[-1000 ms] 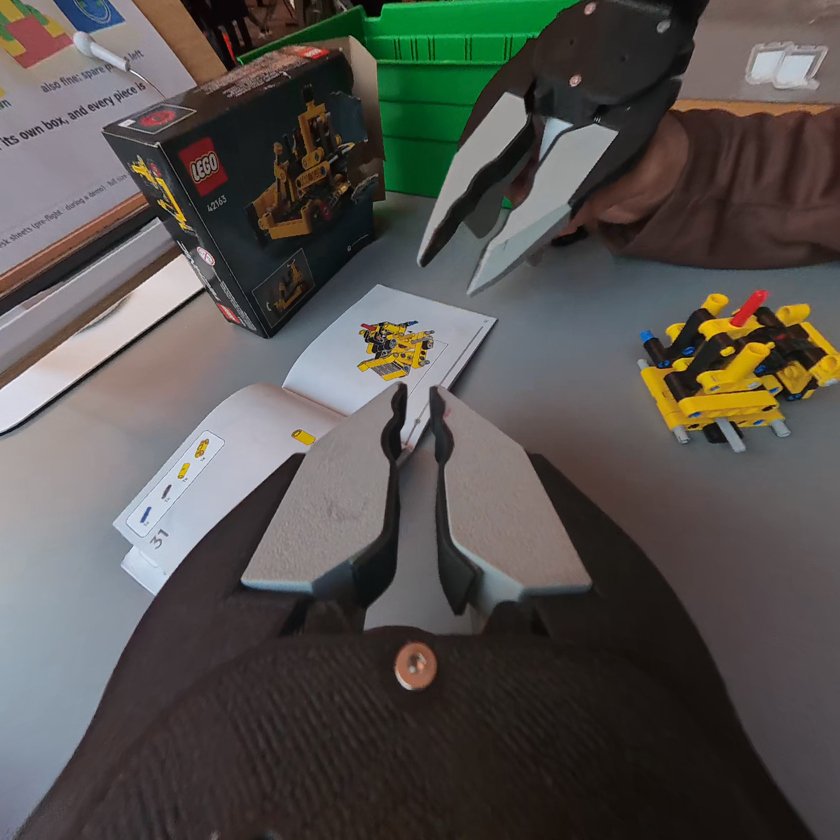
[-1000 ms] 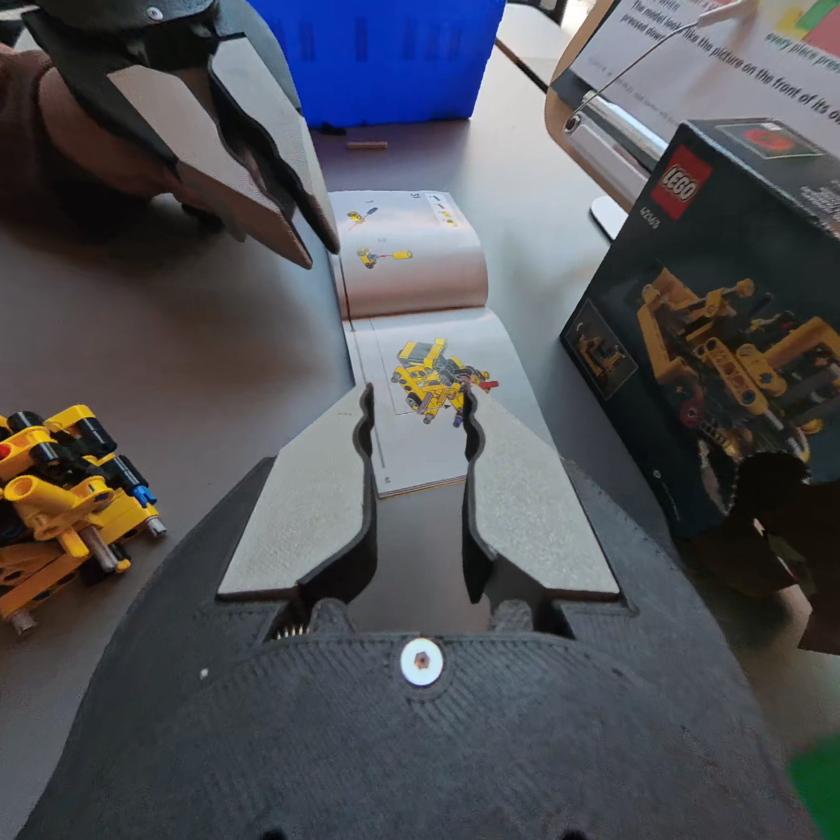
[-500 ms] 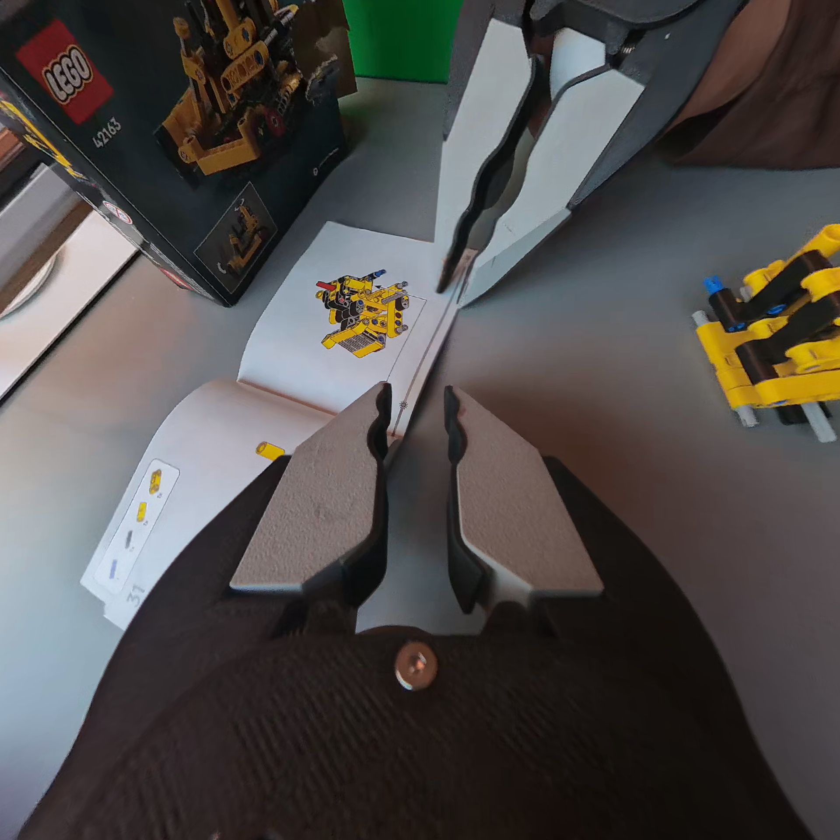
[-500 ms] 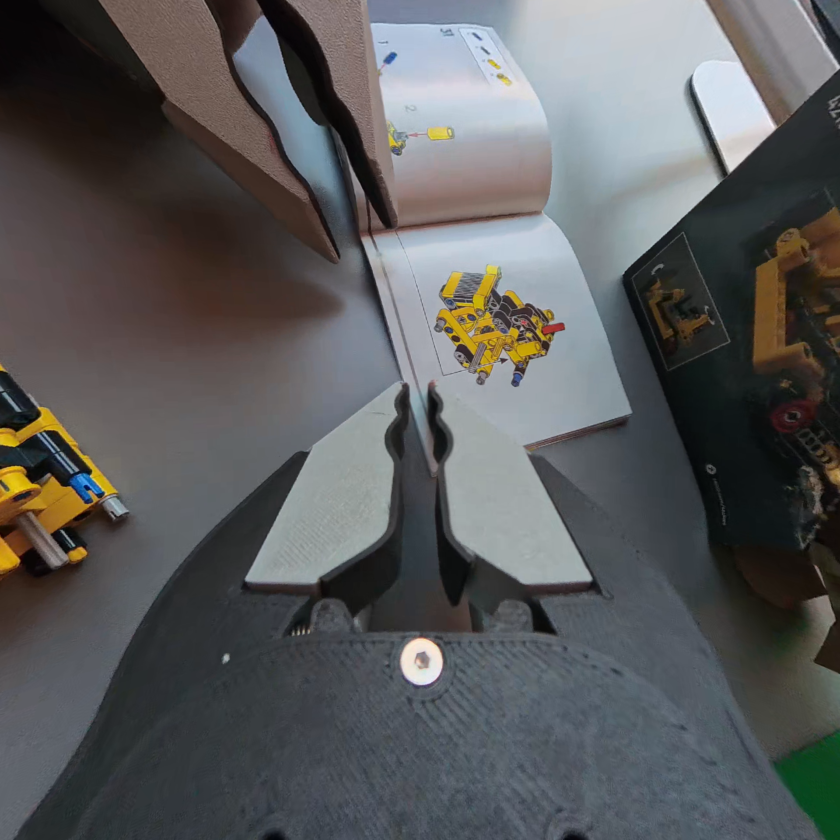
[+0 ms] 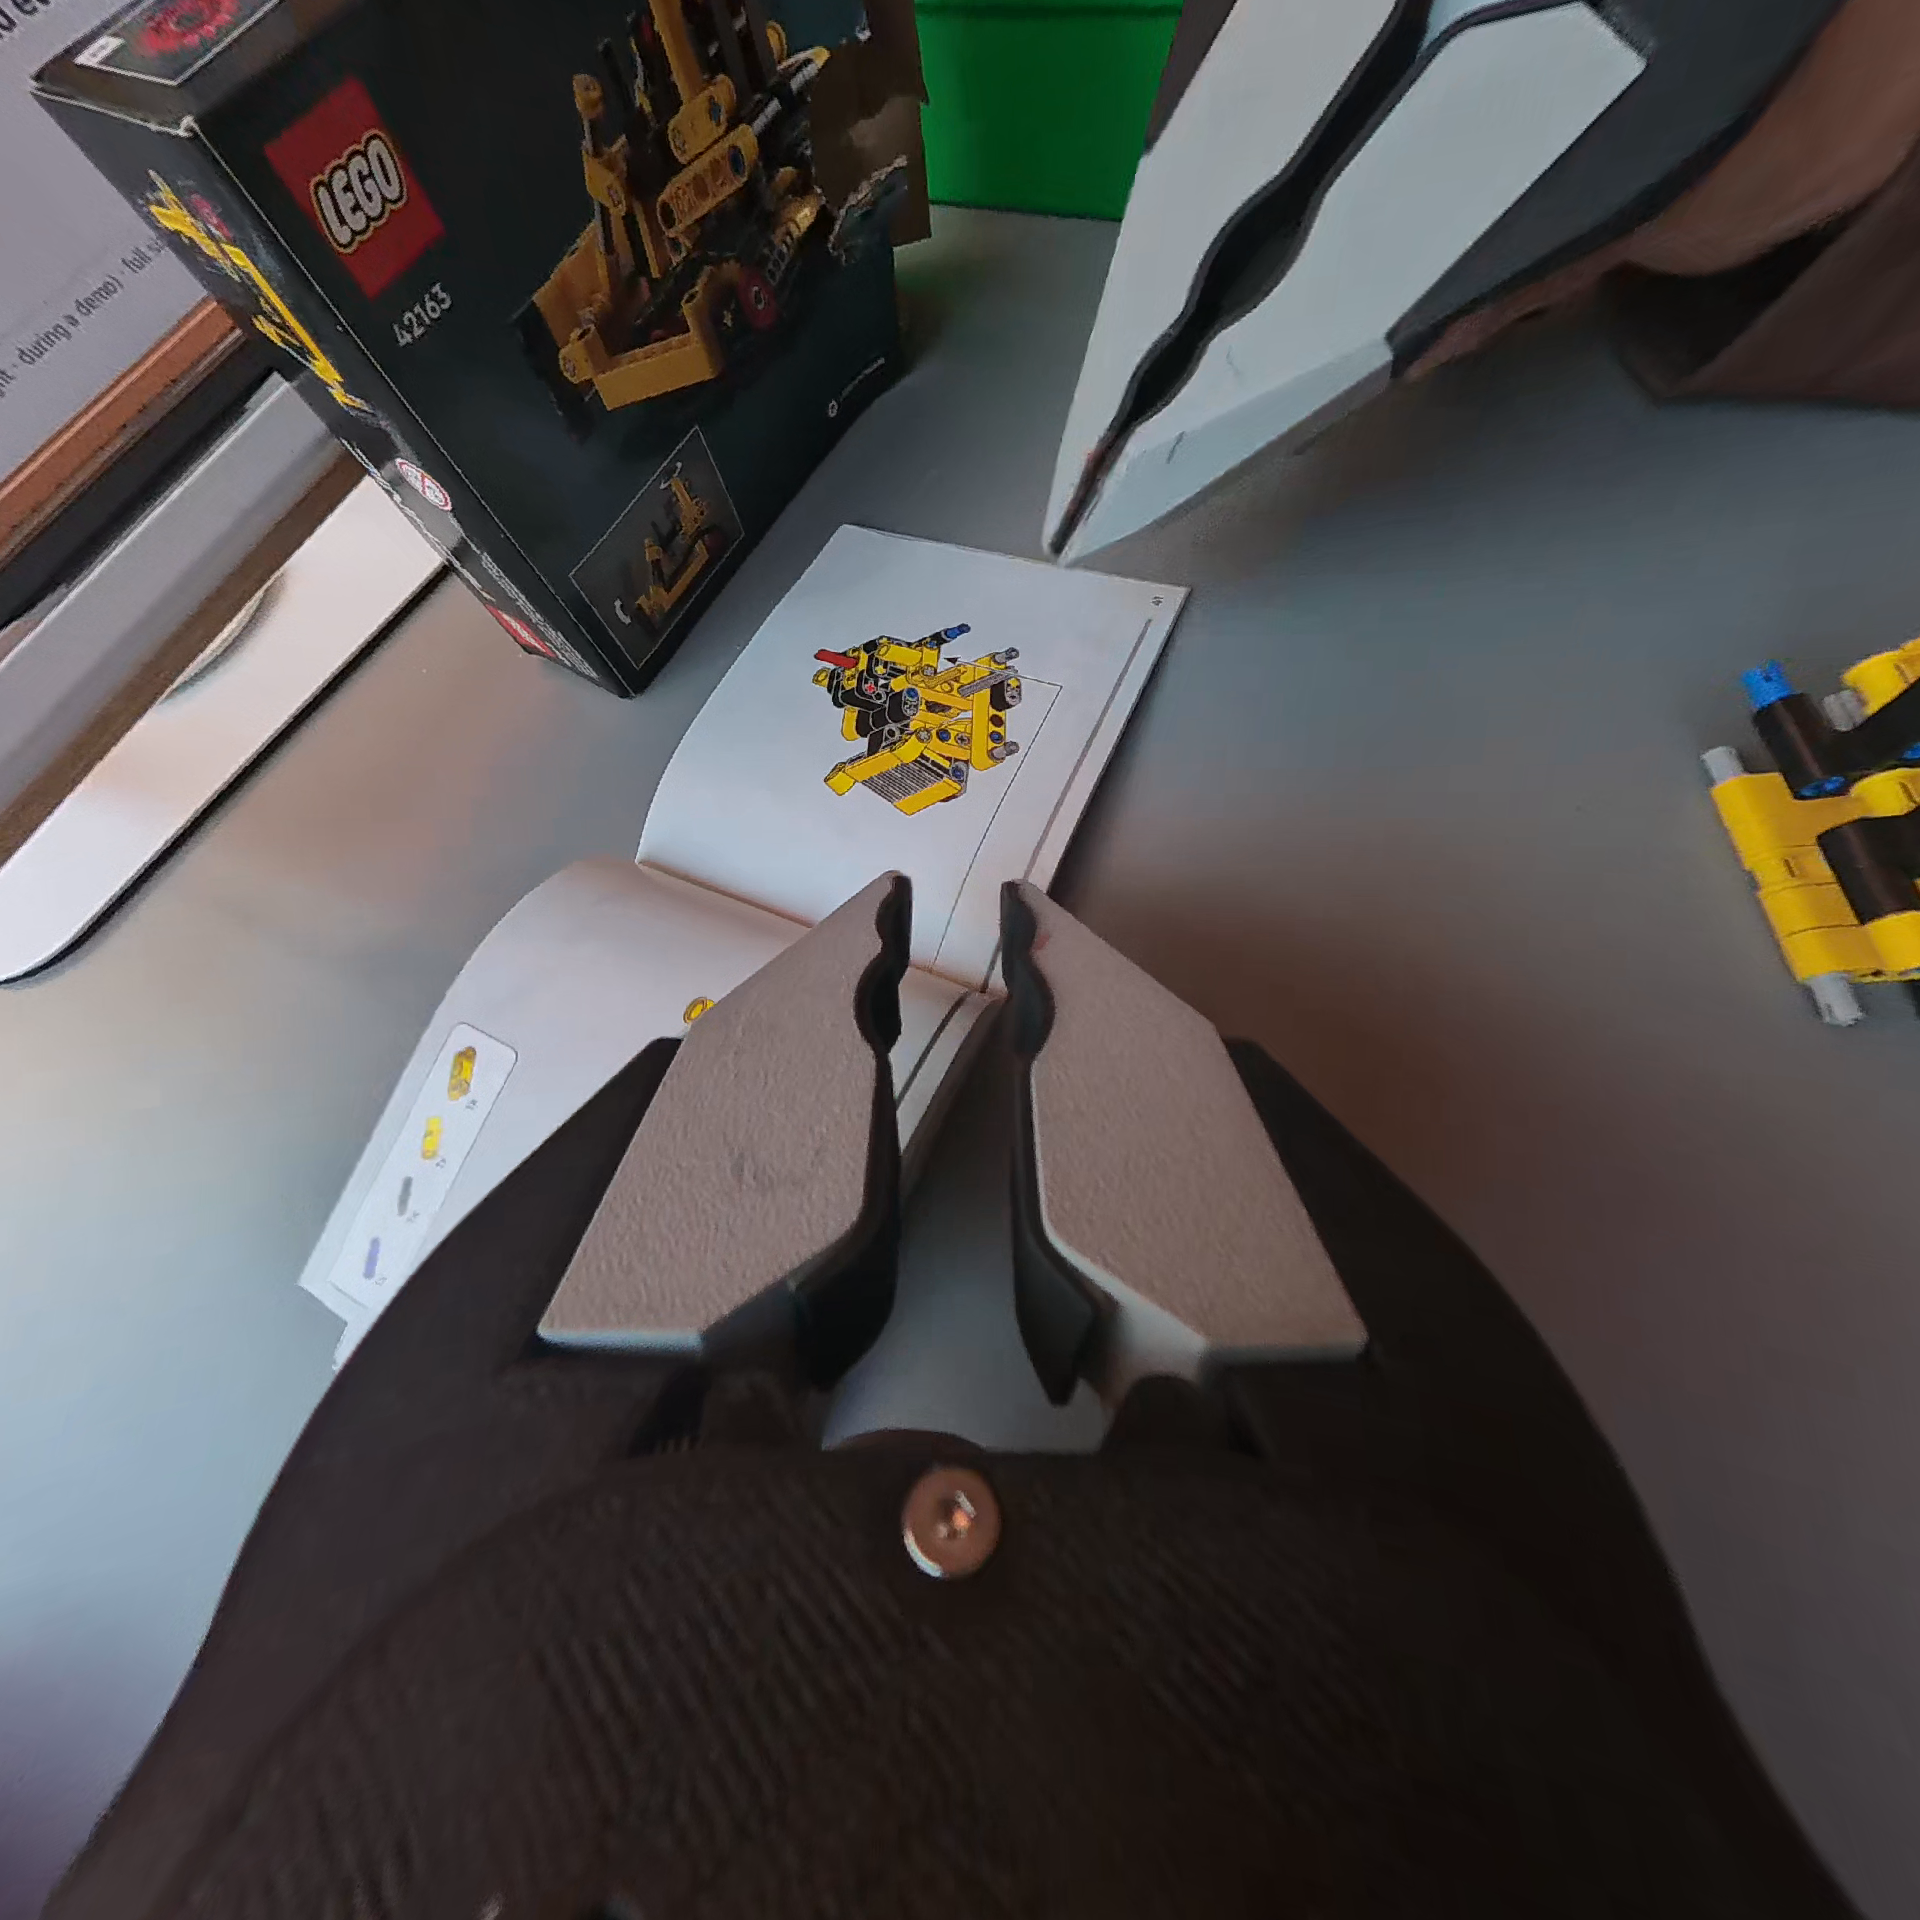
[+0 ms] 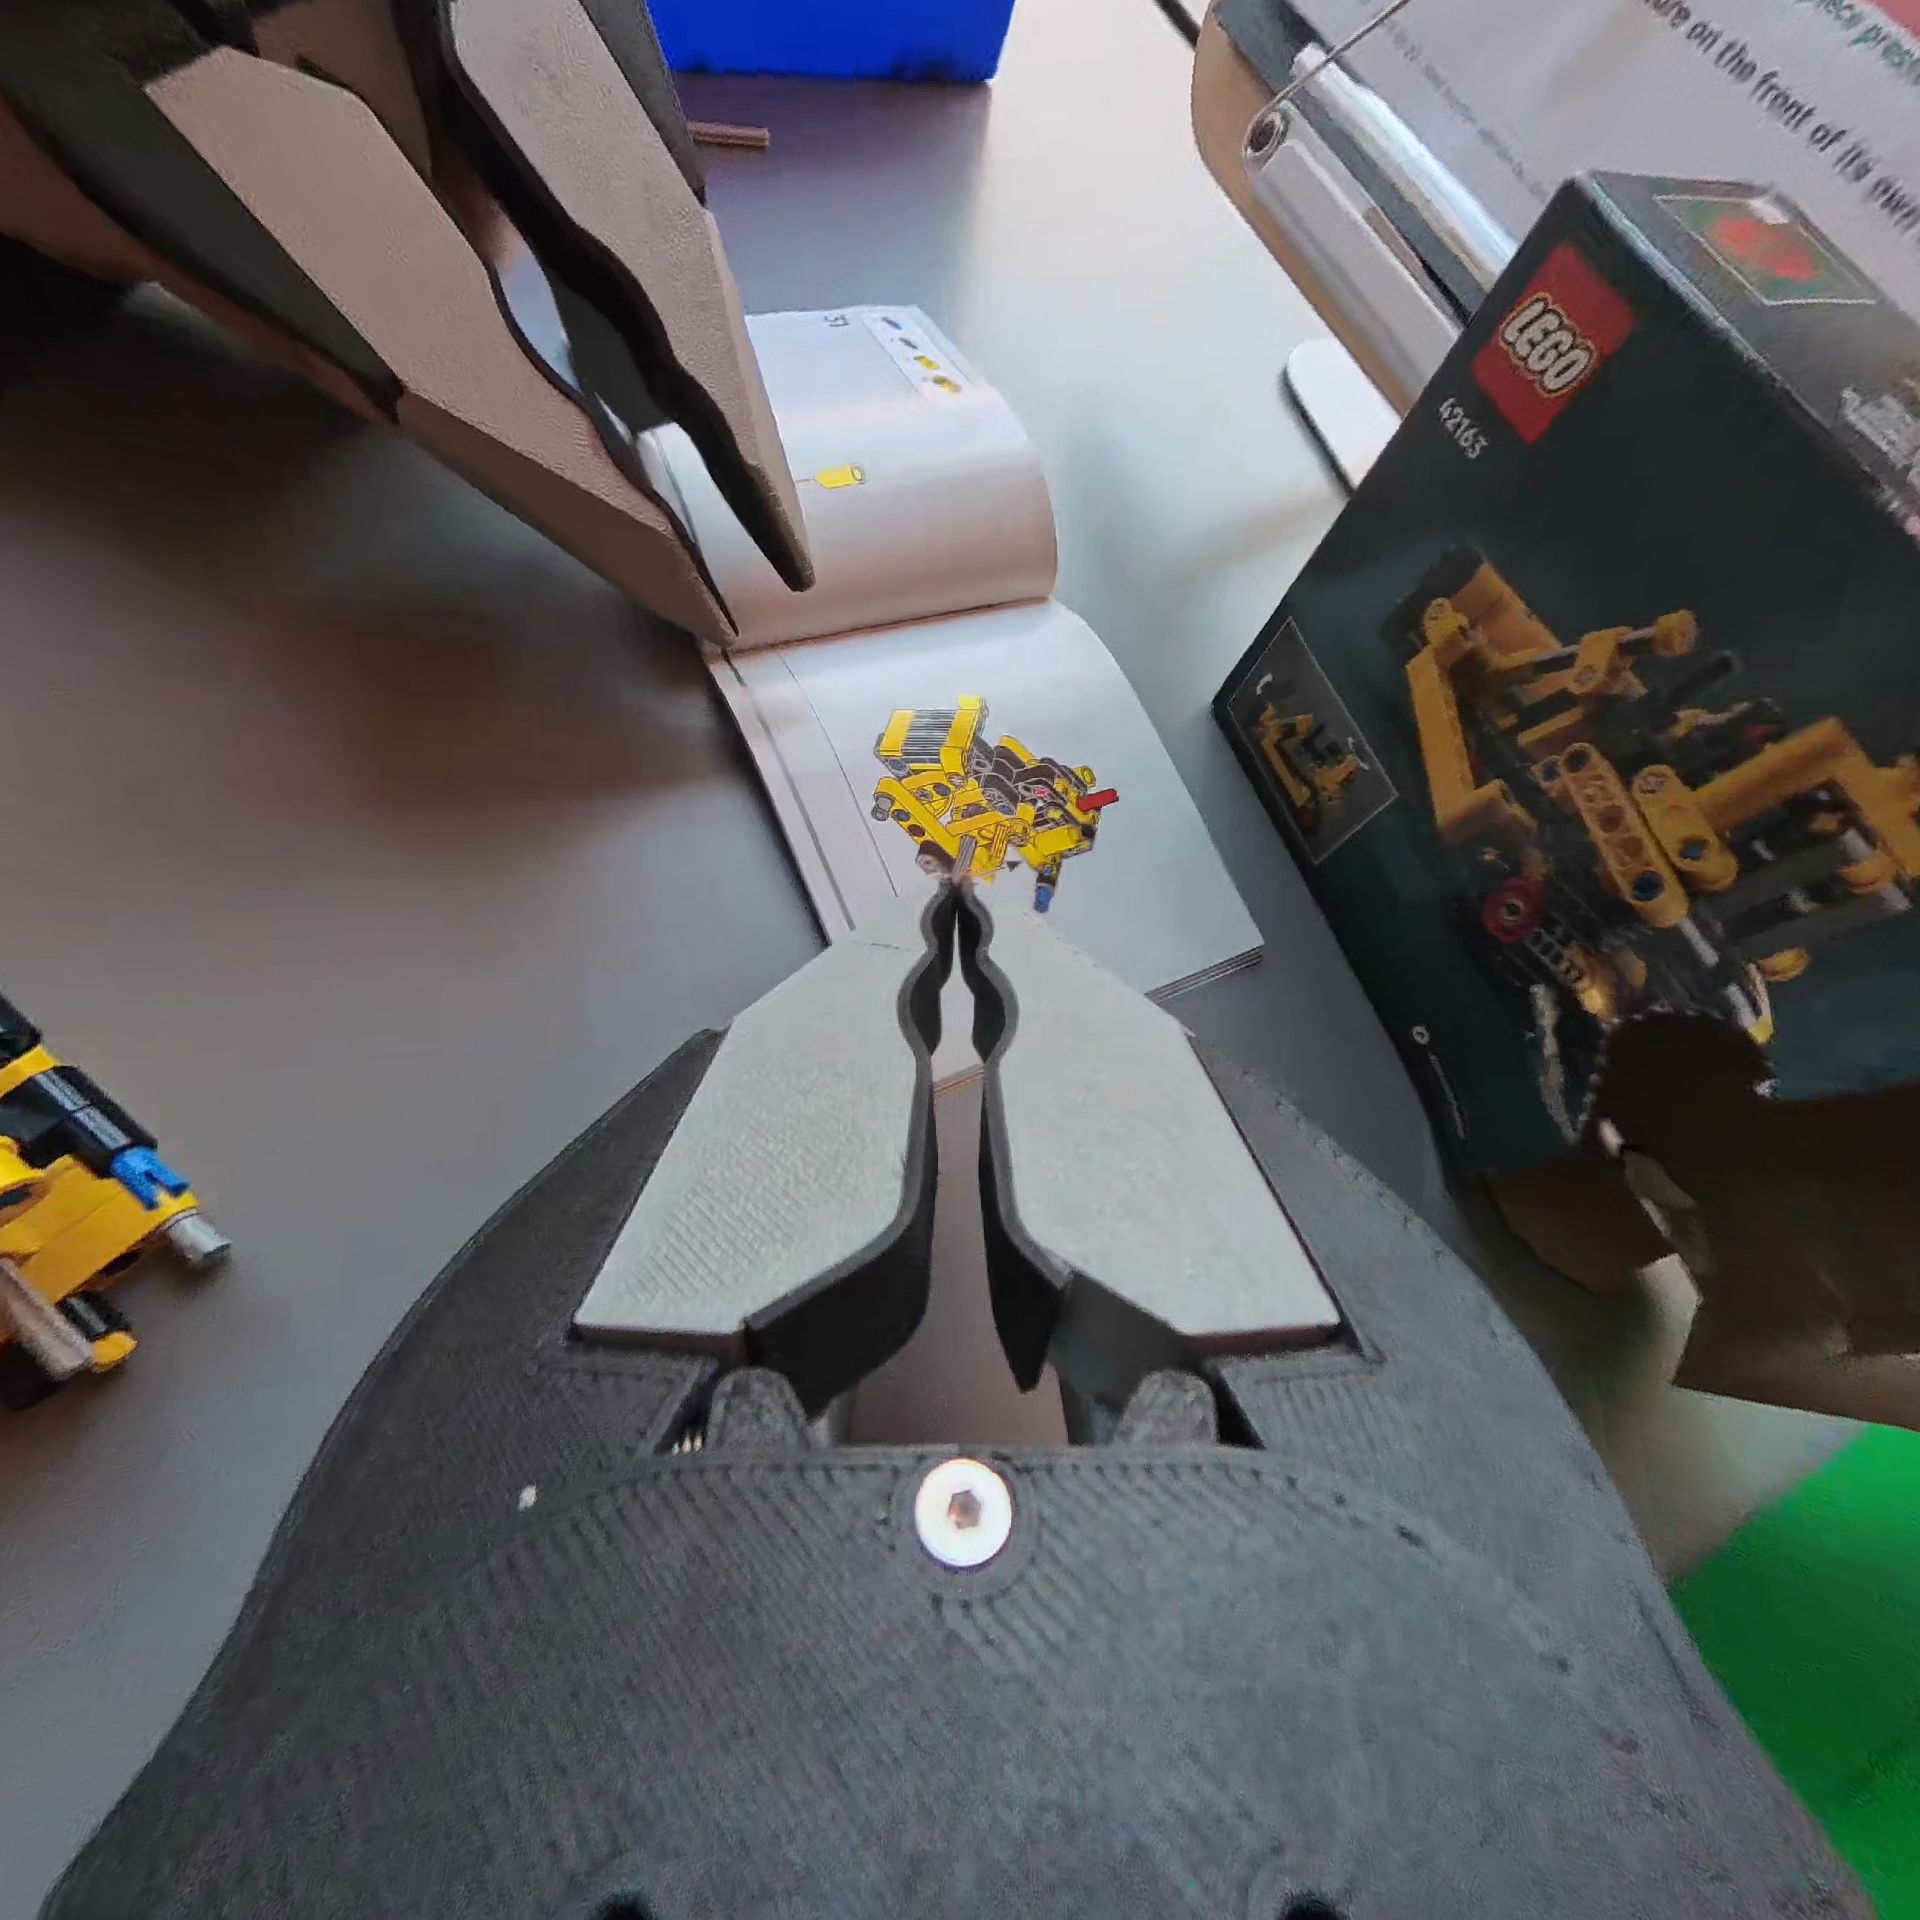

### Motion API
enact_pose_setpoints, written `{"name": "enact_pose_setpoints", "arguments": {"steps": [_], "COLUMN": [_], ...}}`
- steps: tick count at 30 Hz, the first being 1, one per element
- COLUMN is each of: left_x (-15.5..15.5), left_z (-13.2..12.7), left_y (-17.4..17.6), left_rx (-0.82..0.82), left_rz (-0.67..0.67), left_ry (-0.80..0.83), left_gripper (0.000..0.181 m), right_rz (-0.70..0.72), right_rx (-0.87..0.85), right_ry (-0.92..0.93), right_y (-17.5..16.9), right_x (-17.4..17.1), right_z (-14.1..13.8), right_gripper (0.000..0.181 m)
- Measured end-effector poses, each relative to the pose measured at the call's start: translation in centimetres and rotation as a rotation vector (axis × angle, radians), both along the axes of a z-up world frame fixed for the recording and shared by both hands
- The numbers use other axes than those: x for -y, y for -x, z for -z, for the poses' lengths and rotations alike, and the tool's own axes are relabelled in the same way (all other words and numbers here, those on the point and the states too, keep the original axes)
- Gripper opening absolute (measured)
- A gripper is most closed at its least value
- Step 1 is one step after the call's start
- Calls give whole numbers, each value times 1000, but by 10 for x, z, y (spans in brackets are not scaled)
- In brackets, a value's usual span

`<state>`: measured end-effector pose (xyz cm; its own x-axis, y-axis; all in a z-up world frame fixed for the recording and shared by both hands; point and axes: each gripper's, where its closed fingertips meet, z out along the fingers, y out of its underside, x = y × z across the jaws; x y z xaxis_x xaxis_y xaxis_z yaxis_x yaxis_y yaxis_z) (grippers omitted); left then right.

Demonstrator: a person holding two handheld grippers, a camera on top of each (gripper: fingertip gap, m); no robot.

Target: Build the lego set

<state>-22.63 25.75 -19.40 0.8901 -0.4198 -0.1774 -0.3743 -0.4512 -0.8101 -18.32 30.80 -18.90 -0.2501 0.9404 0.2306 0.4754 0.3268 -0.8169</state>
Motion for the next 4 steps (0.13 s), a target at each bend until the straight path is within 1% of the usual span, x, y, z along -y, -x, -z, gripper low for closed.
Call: {"name": "enact_pose_setpoints", "arguments": {"steps": [2, 4], "left_x": [0, -1], "left_z": [-1, -7], "left_y": [-1, -4], "left_rx": [-11, 15], "left_rz": [5, 14], "left_ry": [-13, -31], "left_gripper": [14, 14], "right_rz": [18, 56], "right_rx": [40, 63], "right_ry": [76, 108], "right_y": [-3, -3], "right_x": [-1, -6], "right_z": [3, 6], "right_gripper": [30, 41]}}
